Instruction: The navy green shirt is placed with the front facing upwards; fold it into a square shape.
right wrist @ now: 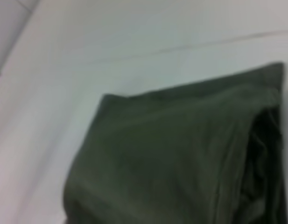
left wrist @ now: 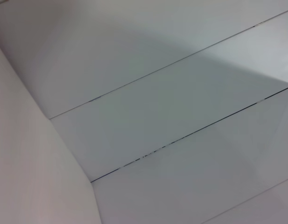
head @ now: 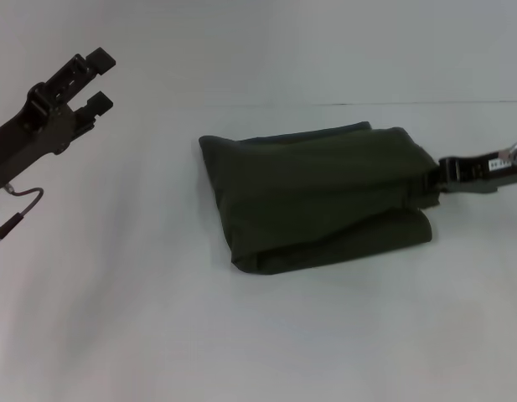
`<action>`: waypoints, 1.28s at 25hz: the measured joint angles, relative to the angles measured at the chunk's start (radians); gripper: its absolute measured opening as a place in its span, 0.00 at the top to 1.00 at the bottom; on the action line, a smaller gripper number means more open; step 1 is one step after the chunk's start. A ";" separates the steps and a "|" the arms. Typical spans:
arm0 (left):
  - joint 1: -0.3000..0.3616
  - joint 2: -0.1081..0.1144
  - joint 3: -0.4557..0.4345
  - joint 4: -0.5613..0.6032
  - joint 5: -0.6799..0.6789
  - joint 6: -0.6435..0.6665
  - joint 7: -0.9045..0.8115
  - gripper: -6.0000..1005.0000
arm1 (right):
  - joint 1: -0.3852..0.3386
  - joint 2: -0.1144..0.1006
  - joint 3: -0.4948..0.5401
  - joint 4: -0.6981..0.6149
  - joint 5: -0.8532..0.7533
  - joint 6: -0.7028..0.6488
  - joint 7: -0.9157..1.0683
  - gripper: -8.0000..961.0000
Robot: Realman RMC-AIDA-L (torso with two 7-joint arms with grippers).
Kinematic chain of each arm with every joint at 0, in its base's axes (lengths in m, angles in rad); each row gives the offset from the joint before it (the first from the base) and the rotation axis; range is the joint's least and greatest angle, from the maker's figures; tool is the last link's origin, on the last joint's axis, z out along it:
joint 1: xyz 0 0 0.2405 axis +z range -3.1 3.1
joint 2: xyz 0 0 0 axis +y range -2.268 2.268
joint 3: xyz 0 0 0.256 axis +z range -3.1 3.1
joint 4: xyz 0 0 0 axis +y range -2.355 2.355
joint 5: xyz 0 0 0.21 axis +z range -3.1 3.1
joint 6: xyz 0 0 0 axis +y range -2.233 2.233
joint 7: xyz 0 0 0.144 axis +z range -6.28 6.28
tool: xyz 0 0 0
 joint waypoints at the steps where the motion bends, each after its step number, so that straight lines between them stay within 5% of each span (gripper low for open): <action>1: 0.000 0.000 0.000 0.000 0.000 -0.001 0.000 0.06 | 0.001 0.001 0.000 0.011 -0.010 0.014 0.000 0.95; 15: 0.002 -0.002 0.000 0.000 0.000 -0.003 0.001 0.06 | 0.013 0.019 -0.046 0.077 -0.067 0.157 0.026 0.95; 24: -0.001 -0.003 0.001 0.000 0.000 -0.002 0.001 0.06 | 0.018 0.000 -0.060 0.051 -0.096 0.167 0.109 0.95; 32: 0.008 0.003 0.006 0.001 0.011 0.024 -0.003 0.06 | -0.013 -0.048 0.058 -0.019 -0.089 0.100 0.156 0.60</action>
